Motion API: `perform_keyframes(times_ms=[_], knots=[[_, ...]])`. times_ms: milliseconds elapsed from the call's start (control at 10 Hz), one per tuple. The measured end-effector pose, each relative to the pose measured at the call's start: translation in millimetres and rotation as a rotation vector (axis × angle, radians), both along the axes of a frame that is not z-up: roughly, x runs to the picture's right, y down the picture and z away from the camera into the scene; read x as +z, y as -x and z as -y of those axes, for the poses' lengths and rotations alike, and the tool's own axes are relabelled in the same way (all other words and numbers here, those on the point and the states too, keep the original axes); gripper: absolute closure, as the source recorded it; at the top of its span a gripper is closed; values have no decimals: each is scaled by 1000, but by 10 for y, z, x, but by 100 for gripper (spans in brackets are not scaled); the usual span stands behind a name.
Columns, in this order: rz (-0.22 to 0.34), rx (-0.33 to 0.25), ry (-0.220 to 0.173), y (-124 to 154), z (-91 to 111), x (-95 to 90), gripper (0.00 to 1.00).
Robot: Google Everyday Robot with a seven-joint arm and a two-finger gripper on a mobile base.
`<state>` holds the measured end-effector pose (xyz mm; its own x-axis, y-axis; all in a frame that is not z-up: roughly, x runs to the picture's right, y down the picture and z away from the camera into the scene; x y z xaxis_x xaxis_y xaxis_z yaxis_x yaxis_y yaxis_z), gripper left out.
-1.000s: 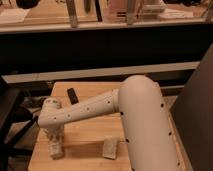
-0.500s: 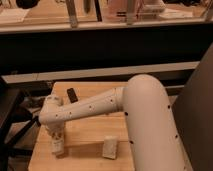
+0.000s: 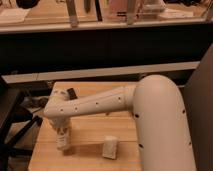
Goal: Place the bottle in the ceramic bowl
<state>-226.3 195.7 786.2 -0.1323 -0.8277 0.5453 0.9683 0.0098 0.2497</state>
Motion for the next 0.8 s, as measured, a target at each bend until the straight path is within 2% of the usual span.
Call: perform_keyframes(times_ms=[300,500,800], knots=[[3,18,-2,-141,123,-11,97],[-6,41,-9,-370,285,20,97],[-12,76,-13,-527,525,46,97]])
